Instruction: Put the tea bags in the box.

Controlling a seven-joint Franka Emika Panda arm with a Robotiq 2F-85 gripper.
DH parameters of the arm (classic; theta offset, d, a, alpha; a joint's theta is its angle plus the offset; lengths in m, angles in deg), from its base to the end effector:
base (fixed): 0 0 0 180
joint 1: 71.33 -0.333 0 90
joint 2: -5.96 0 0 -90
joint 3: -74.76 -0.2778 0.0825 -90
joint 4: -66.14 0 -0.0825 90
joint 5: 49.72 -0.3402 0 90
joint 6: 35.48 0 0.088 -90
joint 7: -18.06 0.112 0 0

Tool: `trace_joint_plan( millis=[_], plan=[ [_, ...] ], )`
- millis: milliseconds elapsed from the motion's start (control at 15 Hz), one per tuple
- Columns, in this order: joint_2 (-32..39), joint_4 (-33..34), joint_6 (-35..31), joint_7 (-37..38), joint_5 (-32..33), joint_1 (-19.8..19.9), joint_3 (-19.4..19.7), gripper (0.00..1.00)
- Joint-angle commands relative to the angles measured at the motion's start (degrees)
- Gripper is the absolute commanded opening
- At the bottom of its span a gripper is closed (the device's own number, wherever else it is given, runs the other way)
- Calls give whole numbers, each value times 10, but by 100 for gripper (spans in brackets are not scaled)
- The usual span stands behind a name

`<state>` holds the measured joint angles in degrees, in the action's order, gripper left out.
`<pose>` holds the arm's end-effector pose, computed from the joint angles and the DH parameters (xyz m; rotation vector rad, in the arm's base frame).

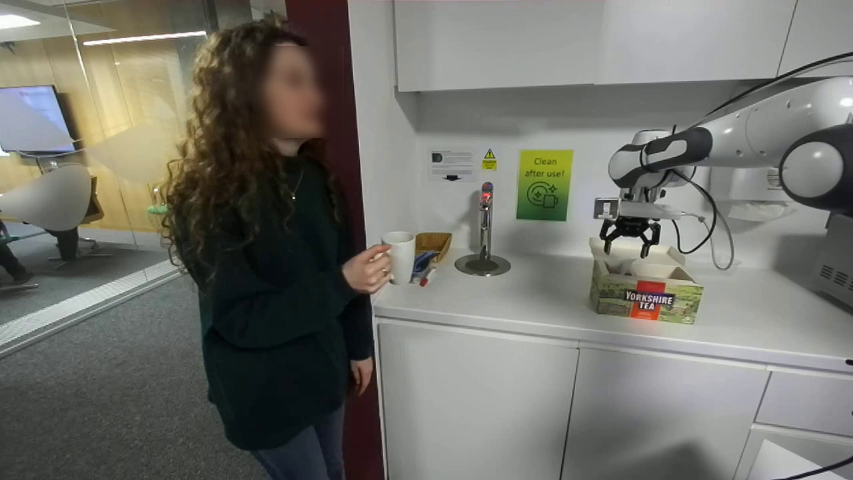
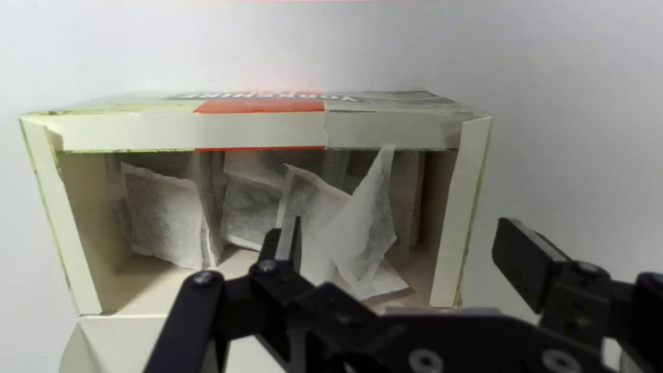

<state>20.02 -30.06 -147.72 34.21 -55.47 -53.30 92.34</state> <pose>0.4879 -0.3249 0.4391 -2.7969 1.4013 -0.0775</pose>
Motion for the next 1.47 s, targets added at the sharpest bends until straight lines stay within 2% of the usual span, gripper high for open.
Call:
trace_joint_plan(
  millis=[0,733,1400],
  plan=[
    [-13,-21,-20,28,-1,-9,-3,100],
    [3,-24,-25,66,-11,-6,-1,100],
    [44,-16,-69,101,-13,-11,-3,100]
  ],
)
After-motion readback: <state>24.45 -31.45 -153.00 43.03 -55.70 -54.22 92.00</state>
